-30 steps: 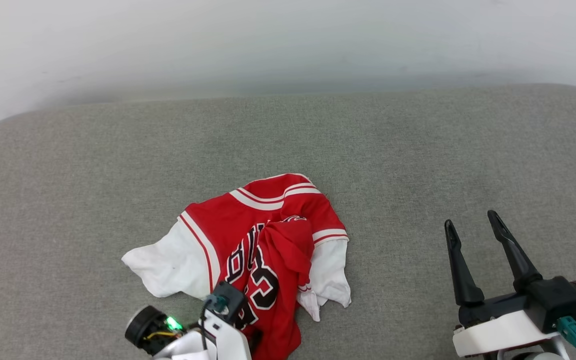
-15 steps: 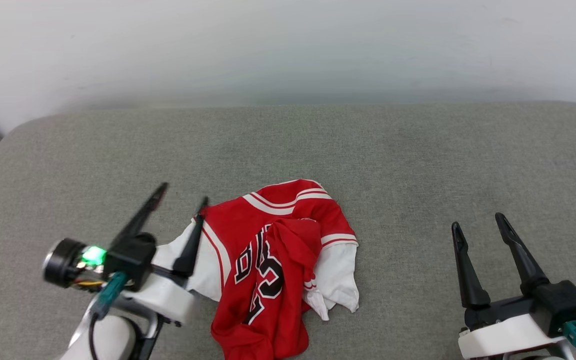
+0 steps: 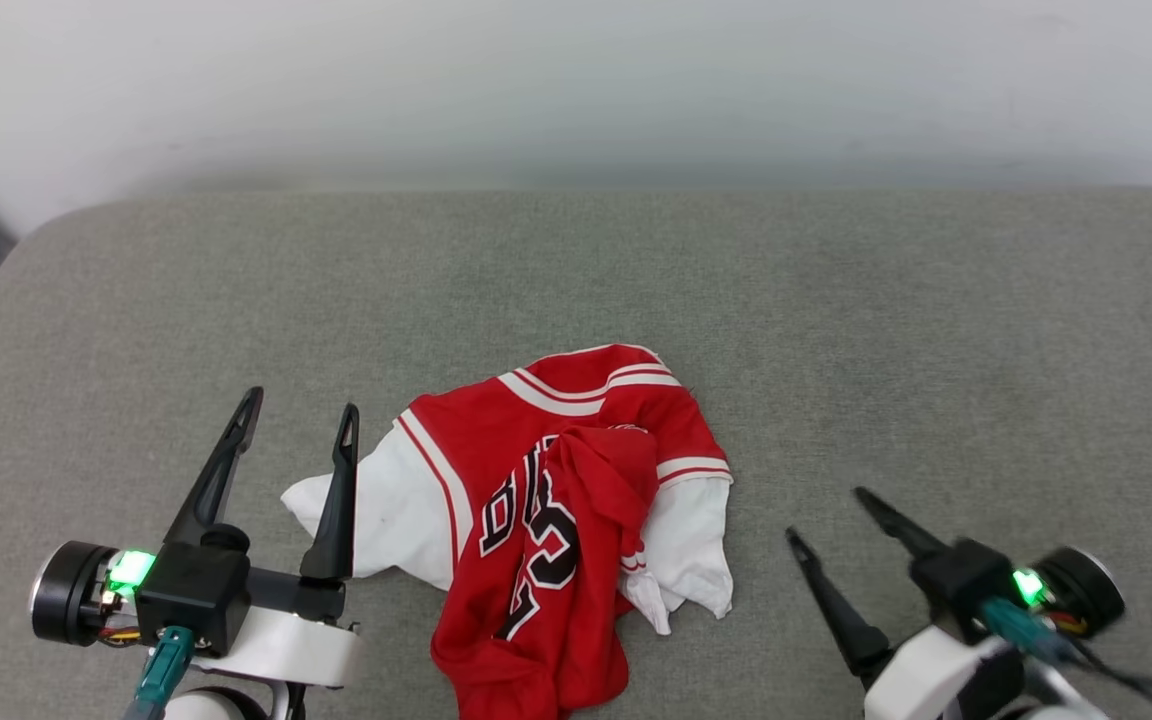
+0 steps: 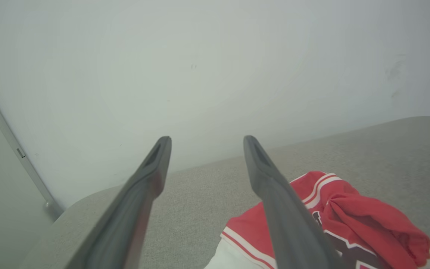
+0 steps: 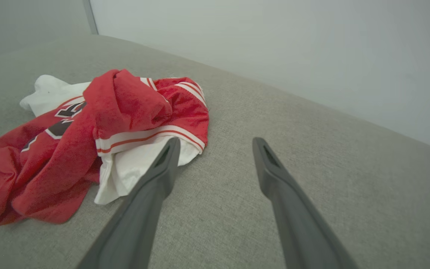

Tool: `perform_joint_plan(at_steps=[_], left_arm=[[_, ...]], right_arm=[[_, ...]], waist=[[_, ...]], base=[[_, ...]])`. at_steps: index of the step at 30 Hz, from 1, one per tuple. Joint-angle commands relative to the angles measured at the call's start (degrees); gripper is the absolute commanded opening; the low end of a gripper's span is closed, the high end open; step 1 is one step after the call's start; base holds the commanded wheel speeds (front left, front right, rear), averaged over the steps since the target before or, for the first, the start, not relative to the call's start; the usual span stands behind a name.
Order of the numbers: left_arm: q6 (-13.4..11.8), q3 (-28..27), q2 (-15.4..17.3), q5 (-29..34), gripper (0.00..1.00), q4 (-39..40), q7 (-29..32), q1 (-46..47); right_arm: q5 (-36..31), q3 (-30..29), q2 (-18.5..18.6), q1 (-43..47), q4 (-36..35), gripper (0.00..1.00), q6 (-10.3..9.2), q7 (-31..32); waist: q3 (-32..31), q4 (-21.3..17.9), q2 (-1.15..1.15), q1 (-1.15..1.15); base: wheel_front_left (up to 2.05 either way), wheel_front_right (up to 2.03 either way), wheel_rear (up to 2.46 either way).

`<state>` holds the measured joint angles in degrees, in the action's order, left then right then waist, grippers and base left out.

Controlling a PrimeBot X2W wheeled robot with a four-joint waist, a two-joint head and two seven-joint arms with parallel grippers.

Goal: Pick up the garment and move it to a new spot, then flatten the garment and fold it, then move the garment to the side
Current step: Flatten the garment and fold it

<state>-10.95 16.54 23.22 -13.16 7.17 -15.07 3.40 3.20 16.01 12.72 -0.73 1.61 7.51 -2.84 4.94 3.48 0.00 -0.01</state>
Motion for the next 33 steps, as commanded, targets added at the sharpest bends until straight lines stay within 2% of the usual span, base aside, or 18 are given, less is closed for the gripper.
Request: perform_joint_plan(at_steps=[1,4,6,8,11,14,19,29,30,31,32,33], left_arm=[[0.8,-0.5,-0.7,0.7,1.00,0.2,-0.1,-0.3],[2.2,-1.6,-2.3,1.8,1.00,0.3,-0.1,0.8],[3.2,-2.2,-3.3,2.5,1.00,0.2,-0.1,1.2],[4.3,-2.7,-4.2,3.1,1.00,0.1,-0.1,1.7],[5.6,-3.4,-5.7,3.9,1.00,-0.3,-0.1,2.2],[6.9,-4.0,-7.2,4.7,1.00,-0.7,-0.1,2.9],[8.9,-4.5,-9.4,5.9,1.00,-1.4,-0.1,3.5],[11.3,-6.1,-12.8,7.8,1.00,-2.2,-0.1,3.4],[11.5,-6.3,-13.0,8.0,1.00,-2.3,-0.1,3.3],[11.8,-6.5,-13.2,8.1,1.00,-2.3,-0.1,3.2],[11.9,-6.8,-13.4,8.3,1.00,-2.4,-0.1,3.1],[12.0,-7.1,-13.5,8.5,1.00,-2.6,-0.1,3.0]], right_arm=[[2.2,2.8,2.6,-2.2,-1.2,1.00,-0.04,4.7],[8.8,7.5,6.8,-5.5,-4.0,1.00,-0.04,16.8],[13.5,8.9,8.1,-7.6,-5.2,1.00,-0.04,24.8],[15.5,10.4,10.0,-10.1,-6.0,1.00,-0.04,32.1],[17.9,12.5,10.5,-13.1,-5.7,1.00,-0.03,40.7],[21.2,12.6,8.4,-15.1,-3.6,1.00,-0.04,46.7],[20.5,14.9,8.3,-18.3,0.9,1.00,-0.03,51.7],[19.1,16.6,8.4,-19.5,9.5,1.00,-0.07,52.4],[18.9,16.5,8.5,-19.4,10.3,0.71,-0.07,52.3],[18.6,16.6,8.8,-19.2,11.0,0.19,-0.08,52.2],[18.4,16.9,9.2,-19.1,11.4,0.00,-0.08,52.0],[18.4,17.2,9.6,-18.9,11.7,0.00,-0.07,51.8]], waist=[[0.7,0.4,0.00,0.01],[2.0,1.0,0.00,0.01],[2.8,1.6,0.00,0.01],[3.7,2.5,0.00,0.01],[4.9,4.0,0.00,0.01],[5.9,5.8,0.00,0.01],[7.7,9.2,0.00,0.01],[9.7,13.4,0.00,0.01],[9.7,13.5,0.00,0.01],[9.7,13.5,0.00,0.01],[9.6,13.5,0.00,0.01],[9.4,13.3,0.00,0.01]], base=[[0.00,0.00,0.00],[0.00,0.00,0.00],[0.00,0.00,0.00],[0.00,0.00,0.00],[0.00,0.00,0.00],[0.00,0.00,0.00],[0.00,0.00,0.00],[0.00,0.00,0.00],[0.00,0.00,0.00],[0.00,0.00,0.00],[0.00,0.00,0.00],[0.00,0.00,0.00]])
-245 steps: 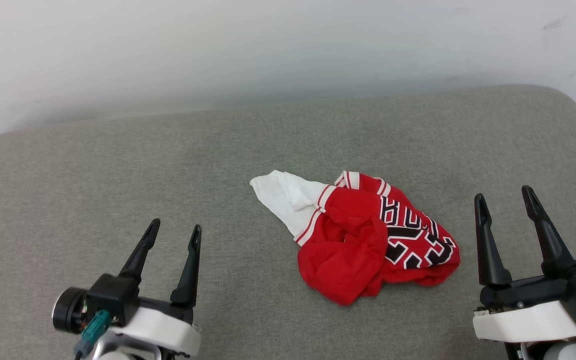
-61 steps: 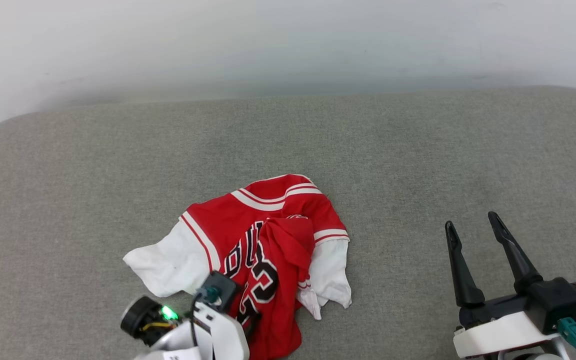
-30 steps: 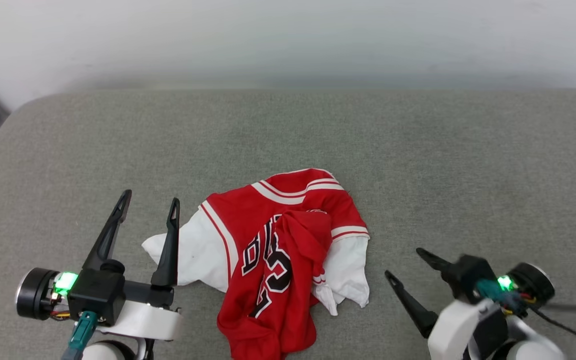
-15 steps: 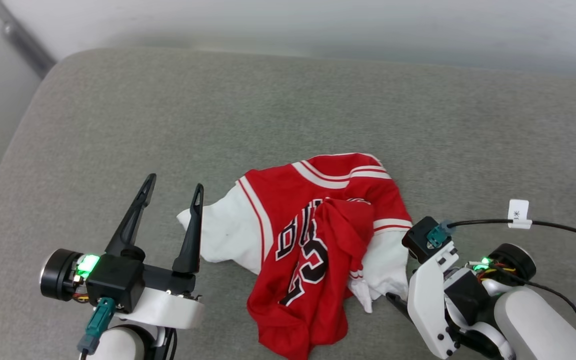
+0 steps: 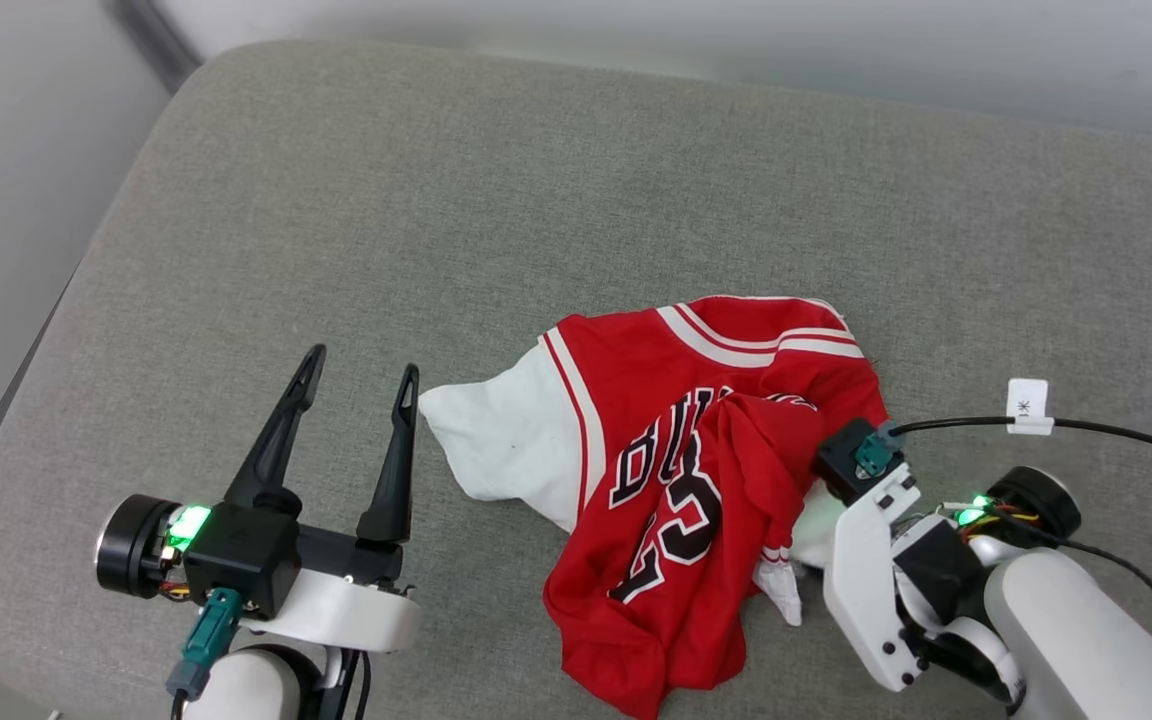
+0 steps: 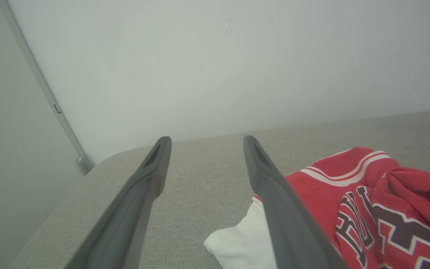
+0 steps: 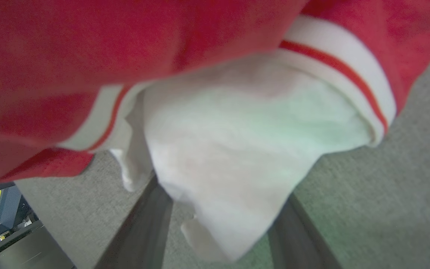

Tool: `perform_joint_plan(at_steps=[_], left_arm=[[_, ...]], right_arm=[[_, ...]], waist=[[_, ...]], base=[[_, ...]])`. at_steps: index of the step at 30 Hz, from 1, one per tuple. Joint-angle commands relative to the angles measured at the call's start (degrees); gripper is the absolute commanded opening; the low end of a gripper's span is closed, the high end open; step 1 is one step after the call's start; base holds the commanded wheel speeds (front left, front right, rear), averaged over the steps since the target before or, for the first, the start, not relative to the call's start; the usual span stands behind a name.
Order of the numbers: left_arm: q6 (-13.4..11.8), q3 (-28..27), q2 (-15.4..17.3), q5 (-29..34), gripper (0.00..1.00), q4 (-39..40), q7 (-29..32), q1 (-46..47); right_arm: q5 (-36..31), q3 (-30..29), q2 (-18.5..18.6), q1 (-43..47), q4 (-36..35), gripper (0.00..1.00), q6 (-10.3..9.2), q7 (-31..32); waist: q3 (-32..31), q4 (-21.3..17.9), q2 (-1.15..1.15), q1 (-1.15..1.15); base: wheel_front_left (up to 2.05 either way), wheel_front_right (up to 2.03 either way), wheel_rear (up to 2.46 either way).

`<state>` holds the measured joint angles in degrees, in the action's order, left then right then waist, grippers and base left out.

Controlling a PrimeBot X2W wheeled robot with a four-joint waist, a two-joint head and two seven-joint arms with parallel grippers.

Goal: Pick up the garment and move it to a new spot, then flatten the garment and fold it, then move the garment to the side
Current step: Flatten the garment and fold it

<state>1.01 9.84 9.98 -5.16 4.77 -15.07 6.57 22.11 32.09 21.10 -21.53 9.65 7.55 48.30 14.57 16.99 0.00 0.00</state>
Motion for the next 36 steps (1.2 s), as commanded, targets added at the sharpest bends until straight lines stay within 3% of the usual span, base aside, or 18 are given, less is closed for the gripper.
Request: perform_joint_plan(at_steps=[1,5,12,17,25,30,31,32,33,36], left_arm=[[0.3,-0.6,-0.3,0.6,1.00,-0.3,-0.1,-0.2],[1.1,-1.4,-0.4,1.1,1.00,-0.8,-0.1,-0.4],[2.2,-2.1,-0.5,2.0,1.00,-0.4,-0.1,-0.4],[2.8,-2.3,-0.5,2.4,1.00,0.1,-0.1,-0.1],[3.5,-2.4,-0.8,2.8,1.00,0.4,-0.1,1.1],[3.9,-2.7,-1.0,2.9,1.00,0.0,-0.1,1.5],[3.9,-2.8,-1.0,3.0,1.00,0.0,-0.1,1.6],[3.9,-2.9,-1.1,2.9,1.00,-0.1,-0.1,1.5],[3.9,-3.0,-1.1,2.9,1.00,-0.2,-0.1,1.4],[3.8,-3.5,-1.3,3.0,1.00,-0.5,-0.1,1.1]], right_arm=[[-0.4,1.4,1.6,2.3,3.7,0.00,-0.11,0.5],[0.0,0.5,4.4,3.3,2.8,0.00,-0.13,-0.6],[0.1,-2.2,12.8,2.2,-0.7,0.00,-0.11,-4.6],[-0.1,-6.4,18.2,0.5,1.5,0.00,-0.09,-5.8],[-1.4,-10.4,23.1,-1.8,8.4,0.00,-0.09,-7.9],[-2.1,-11.3,23.5,-3.3,13.5,0.00,-0.09,-10.1],[-2.5,-11.5,23.1,-3.7,14.5,0.25,-0.10,-10.8],[-2.8,-11.7,22.6,-4.1,15.0,0.87,-0.09,-12.0],[-2.7,-12.4,21.9,-4.4,16.3,1.00,-0.11,-12.6],[-4.1,-12.9,20.0,-4.9,18.1,1.00,-0.09,-15.5]], waist=[[-0.4,-0.5,0.00,0.00],[-1.6,-2.3,0.00,0.00],[-2.7,-6.0,0.00,0.00],[-1.8,-7.4,0.00,0.00],[0.5,-7.2,0.00,0.00],[1.1,-6.9,0.00,0.00],[1.1,-6.9,0.00,0.00],[1.0,-6.9,0.00,0.00],[0.8,-7.0,0.00,0.00],[-0.2,-7.7,0.00,0.00]], base=[[0.00,0.00,0.00],[0.00,0.00,0.00],[0.00,0.00,0.00],[0.00,0.00,0.00],[0.00,0.00,0.00],[0.00,0.00,0.00],[0.00,0.00,0.00],[0.00,0.00,0.00],[0.00,0.00,0.00],[0.00,0.00,0.00]])
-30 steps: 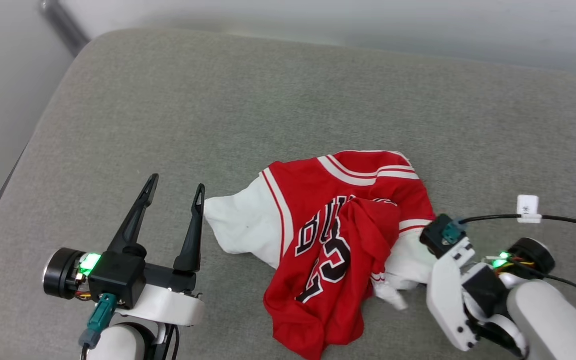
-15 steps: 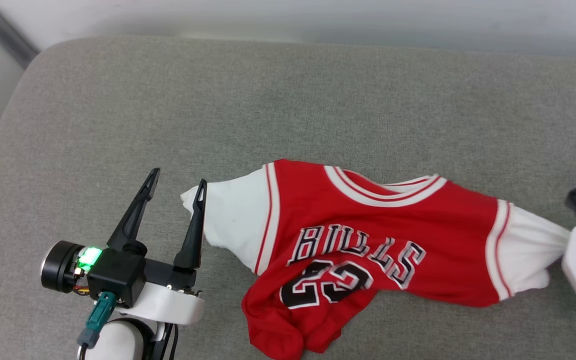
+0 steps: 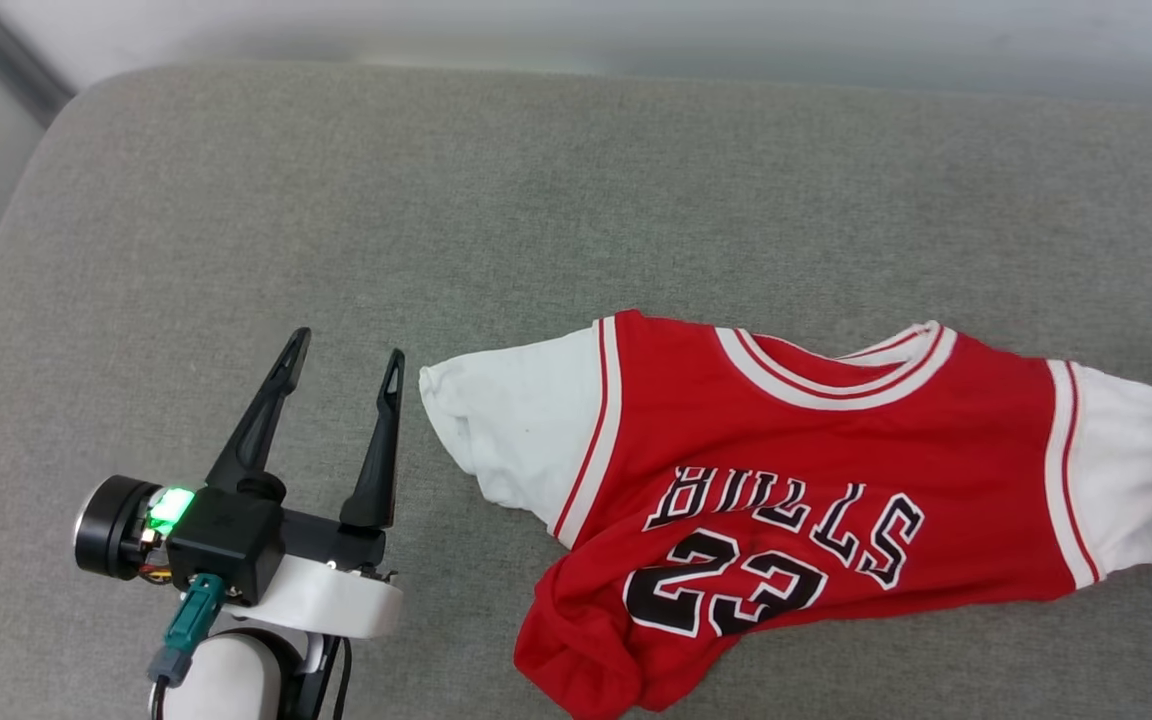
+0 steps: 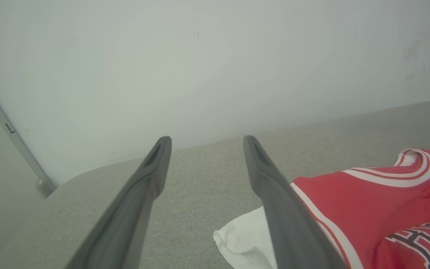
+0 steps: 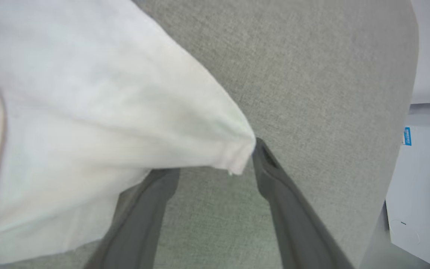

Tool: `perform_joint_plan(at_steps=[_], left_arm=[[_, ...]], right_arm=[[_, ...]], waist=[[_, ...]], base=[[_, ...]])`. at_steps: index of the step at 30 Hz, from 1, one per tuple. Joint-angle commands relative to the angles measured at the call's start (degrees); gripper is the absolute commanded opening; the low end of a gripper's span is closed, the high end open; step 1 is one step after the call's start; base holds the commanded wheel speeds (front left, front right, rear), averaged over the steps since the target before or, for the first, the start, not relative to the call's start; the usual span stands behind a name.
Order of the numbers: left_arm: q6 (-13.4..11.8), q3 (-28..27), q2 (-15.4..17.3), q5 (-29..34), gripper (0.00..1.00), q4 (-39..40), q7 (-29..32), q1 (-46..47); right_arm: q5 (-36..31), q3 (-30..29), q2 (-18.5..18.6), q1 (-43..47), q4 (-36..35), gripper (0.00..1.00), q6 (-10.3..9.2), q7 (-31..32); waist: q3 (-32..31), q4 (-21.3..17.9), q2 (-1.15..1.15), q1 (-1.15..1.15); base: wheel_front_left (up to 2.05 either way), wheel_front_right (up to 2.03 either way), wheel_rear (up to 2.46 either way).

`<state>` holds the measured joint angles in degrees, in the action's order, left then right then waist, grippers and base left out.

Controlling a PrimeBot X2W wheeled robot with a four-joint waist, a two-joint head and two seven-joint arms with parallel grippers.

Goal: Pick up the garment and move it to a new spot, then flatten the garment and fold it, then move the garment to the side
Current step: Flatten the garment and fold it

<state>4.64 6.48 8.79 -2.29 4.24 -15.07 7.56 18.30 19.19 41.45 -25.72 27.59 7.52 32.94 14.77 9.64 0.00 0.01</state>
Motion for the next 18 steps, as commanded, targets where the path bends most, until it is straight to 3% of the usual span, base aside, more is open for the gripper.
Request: perform_joint_plan(at_steps=[1,10,18], left_arm=[[0.1,-0.4,-0.1,0.1,1.00,-0.1,-0.1,0.0],[0.3,-3.3,0.6,-0.8,1.00,0.4,-0.1,-1.1],[0.4,-6.8,-0.4,-2.8,1.00,1.8,-0.1,-3.4]], right_arm=[[-0.5,-0.3,-0.8,-0.9,0.4,1.00,-0.06,-1.1],[-2.1,-5.8,-4.6,-0.5,-5.2,1.00,-0.06,-12.3],[-2.2,-15.3,-12.5,8.3,-16.6,1.00,-0.05,-25.6]], waist=[[-0.9,-0.7,0.00,-0.01],[-5.6,-4.9,0.00,-0.01],[-7.8,-7.9,0.00,-0.01]], base=[[0.00,0.00,0.00],[0.00,0.00,0.00],[0.00,0.00,0.00]])
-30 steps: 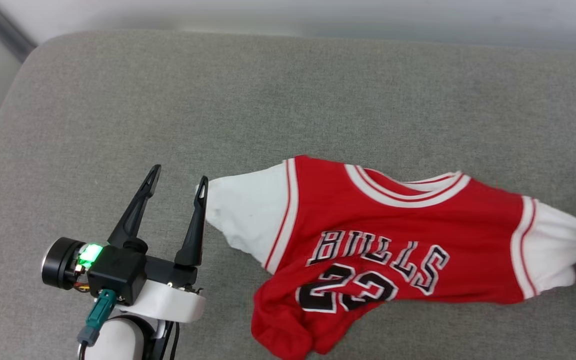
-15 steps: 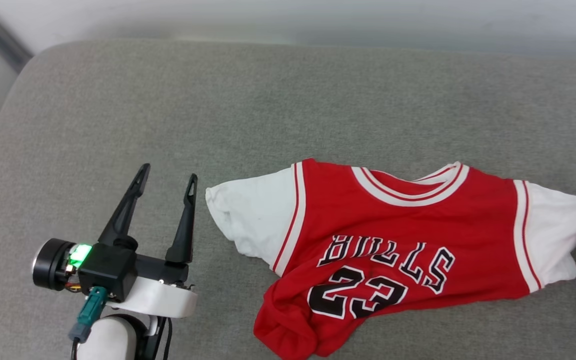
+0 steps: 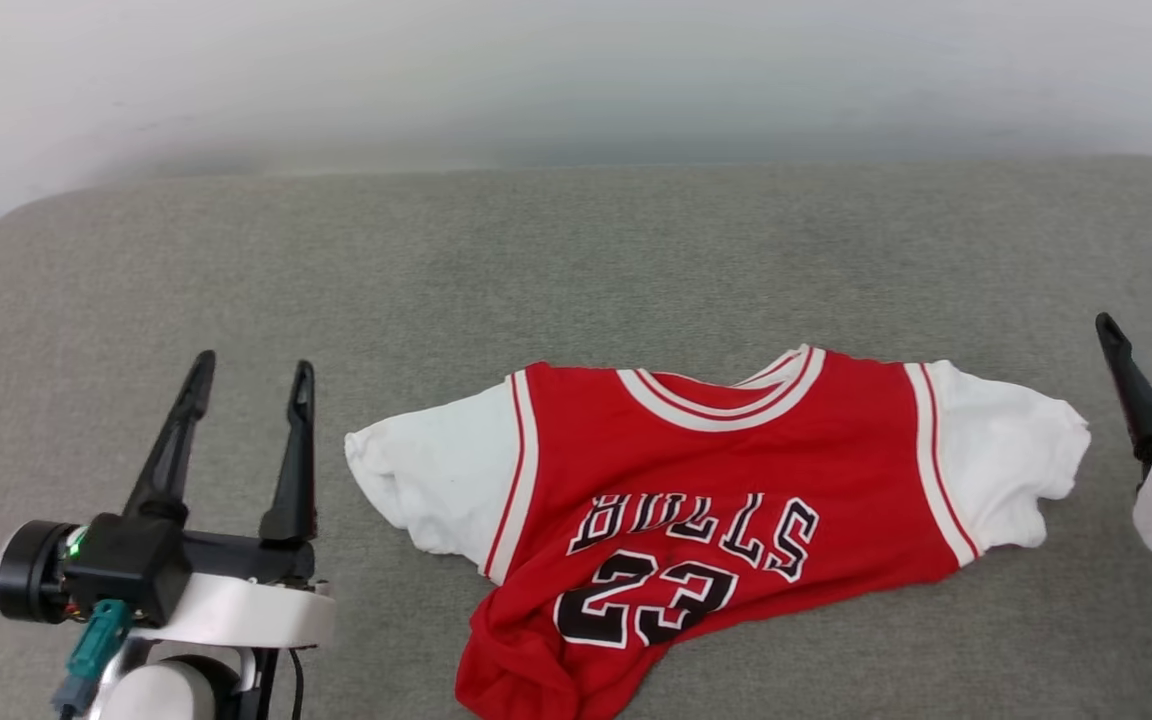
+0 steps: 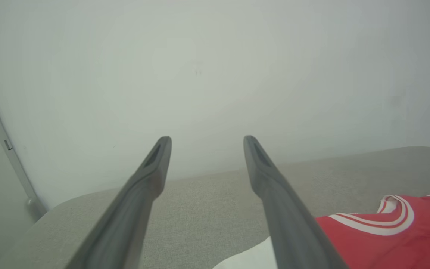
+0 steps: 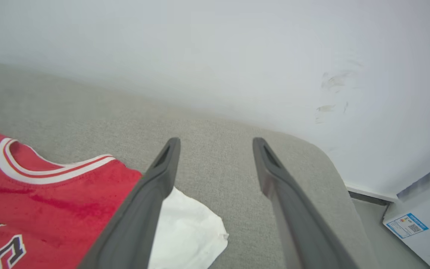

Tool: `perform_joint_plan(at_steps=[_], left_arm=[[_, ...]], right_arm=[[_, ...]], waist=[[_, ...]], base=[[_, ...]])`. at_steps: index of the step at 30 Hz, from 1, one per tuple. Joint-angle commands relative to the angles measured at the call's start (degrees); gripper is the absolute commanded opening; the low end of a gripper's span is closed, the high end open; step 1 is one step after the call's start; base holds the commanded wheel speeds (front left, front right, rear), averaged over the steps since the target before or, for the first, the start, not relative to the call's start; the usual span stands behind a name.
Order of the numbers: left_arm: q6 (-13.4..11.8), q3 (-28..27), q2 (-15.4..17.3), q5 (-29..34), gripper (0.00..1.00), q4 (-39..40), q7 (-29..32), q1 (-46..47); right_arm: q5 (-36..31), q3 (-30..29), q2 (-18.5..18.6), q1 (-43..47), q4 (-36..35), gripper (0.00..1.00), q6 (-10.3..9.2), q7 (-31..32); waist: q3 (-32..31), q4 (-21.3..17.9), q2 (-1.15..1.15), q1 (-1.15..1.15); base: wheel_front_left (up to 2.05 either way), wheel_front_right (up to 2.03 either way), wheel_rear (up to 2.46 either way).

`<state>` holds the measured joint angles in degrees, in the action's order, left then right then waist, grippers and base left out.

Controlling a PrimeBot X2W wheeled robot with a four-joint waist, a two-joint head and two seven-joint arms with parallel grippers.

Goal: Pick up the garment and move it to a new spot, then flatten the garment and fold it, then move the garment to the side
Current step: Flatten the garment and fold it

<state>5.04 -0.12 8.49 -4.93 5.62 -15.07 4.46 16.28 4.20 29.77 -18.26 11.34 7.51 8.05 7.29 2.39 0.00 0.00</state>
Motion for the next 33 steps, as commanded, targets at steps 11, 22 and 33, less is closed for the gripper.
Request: perform_joint_plan(at_steps=[11,22,33], left_arm=[[2.2,0.0,4.2,-6.9,1.00,-3.9,2.8,0.5],[2.4,13.4,24.7,-29.4,1.00,-3.6,39.8,15.5],[2.4,20.2,35.9,-37.3,1.00,-7.5,64.6,23.1]], right_arm=[[-4.9,-10.7,-19.6,12.7,-12.5,1.00,-0.04,-19.9],[-7.1,-13.0,-22.7,10.7,-14.7,1.00,-0.04,-21.9],[-7.9,-11.1,-24.0,9.0,-12.5,1.00,-0.04,-23.0]], waist=[[1.4,-4.6,0.00,0.00],[7.0,-7.2,0.00,0.00],[11.5,-10.4,0.00,0.00]], base=[[0.00,0.00,0.00],[0.00,0.00,0.00],[0.00,0.00,0.00]])
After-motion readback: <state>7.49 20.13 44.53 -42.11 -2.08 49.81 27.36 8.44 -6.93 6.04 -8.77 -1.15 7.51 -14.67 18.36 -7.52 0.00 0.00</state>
